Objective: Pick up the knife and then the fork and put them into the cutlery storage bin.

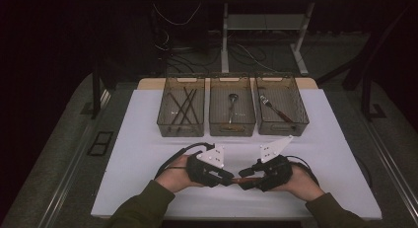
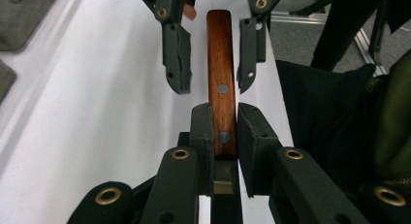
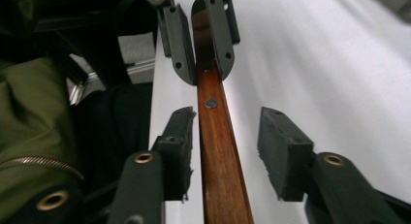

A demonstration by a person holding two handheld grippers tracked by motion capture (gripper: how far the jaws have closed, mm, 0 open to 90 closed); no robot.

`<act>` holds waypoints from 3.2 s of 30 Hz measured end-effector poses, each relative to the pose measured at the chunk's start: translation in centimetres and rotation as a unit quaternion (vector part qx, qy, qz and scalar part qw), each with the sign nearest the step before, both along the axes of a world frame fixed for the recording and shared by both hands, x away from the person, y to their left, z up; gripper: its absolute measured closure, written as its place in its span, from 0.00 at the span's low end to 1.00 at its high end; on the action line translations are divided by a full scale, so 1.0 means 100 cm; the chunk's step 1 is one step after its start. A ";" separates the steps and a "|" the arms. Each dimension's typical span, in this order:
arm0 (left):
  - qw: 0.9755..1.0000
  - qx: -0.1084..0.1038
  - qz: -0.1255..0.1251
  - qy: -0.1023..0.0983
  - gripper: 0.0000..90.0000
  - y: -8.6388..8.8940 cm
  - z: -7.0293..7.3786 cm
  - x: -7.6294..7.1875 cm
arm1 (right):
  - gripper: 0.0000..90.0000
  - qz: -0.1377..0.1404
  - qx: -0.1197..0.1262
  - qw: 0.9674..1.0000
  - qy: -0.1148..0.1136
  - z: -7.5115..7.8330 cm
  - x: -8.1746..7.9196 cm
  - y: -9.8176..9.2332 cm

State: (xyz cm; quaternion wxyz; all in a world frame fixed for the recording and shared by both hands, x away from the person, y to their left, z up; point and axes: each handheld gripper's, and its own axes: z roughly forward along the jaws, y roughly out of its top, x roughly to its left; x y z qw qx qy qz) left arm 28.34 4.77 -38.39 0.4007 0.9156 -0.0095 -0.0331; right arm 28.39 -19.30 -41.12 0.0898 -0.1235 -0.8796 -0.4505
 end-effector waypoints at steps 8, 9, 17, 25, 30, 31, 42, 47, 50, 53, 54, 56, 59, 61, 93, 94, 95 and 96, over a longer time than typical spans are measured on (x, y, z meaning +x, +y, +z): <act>1.000 0.005 -0.009 -0.004 0.85 -0.001 -0.001 0.001 | 0.79 0.018 0.000 1.000 0.003 -0.002 -0.001 0.003; 1.000 0.005 -0.009 -0.003 0.85 -0.001 -0.001 0.000 | 0.80 0.019 0.000 1.000 0.004 -0.002 -0.001 0.004; 1.000 0.006 -0.012 0.000 0.85 -0.001 -0.002 -0.001 | 0.84 0.023 -0.004 1.000 0.020 -0.001 -0.002 0.005; 0.999 -0.019 0.043 0.006 0.55 0.009 -0.008 0.001 | 0.84 0.003 -0.010 1.000 0.028 -0.003 0.001 0.000; 0.993 -0.038 0.109 0.007 0.42 0.032 -0.016 0.001 | 0.84 -0.028 -0.021 0.999 0.016 -0.003 0.006 -0.010; 0.991 -0.040 0.126 -0.001 0.39 0.037 -0.017 0.002 | 0.84 -0.035 -0.023 0.999 0.016 -0.003 0.007 -0.012; 0.967 -0.051 0.249 -0.010 0.18 0.084 -0.039 -0.006 | 0.84 -0.127 -0.020 0.992 -0.001 0.006 0.022 -0.052; 0.957 -0.065 0.284 -0.014 0.14 0.099 -0.045 -0.012 | 0.84 -0.156 -0.009 0.988 -0.012 0.014 0.027 -0.066; 0.953 -0.058 0.298 -0.011 0.07 0.105 -0.049 -0.014 | 0.84 -0.170 -0.001 0.985 -0.019 0.021 0.030 -0.074; 0.950 -0.057 0.306 -0.007 0.02 0.106 -0.051 -0.016 | 0.84 -0.186 0.009 0.982 -0.023 0.029 0.034 -0.082; 0.950 -0.056 0.308 -0.008 0.01 0.107 -0.052 -0.016 | 0.84 -0.192 0.011 0.981 -0.026 0.031 0.035 -0.084; 0.948 -0.054 0.313 -0.002 0.00 0.106 -0.052 -0.017 | 0.84 -0.203 0.018 0.979 -0.030 0.036 0.037 -0.089; 0.947 -0.048 0.317 0.002 0.00 0.105 -0.054 -0.016 | 0.84 -0.220 0.023 0.975 -0.035 0.041 0.041 -0.096; 0.947 -0.049 0.317 -0.002 0.00 0.106 -0.054 -0.015 | 0.84 -0.230 0.023 0.972 -0.038 0.044 0.044 -0.101; 0.951 -0.055 0.303 -0.013 0.00 0.105 -0.057 -0.014 | 0.84 -0.466 0.016 0.882 -0.073 0.062 0.108 -0.142; 0.951 -0.055 0.303 -0.012 0.00 0.105 -0.057 -0.015 | 0.84 -0.471 0.012 0.879 -0.071 0.061 0.111 -0.142; 0.952 -0.054 0.301 -0.012 0.00 0.105 -0.057 -0.014 | 0.84 -0.474 0.009 0.878 -0.069 0.060 0.115 -0.142; 0.952 -0.053 0.300 -0.012 0.00 0.105 -0.057 -0.014 | 0.84 -0.477 0.008 0.876 -0.067 0.059 0.118 -0.141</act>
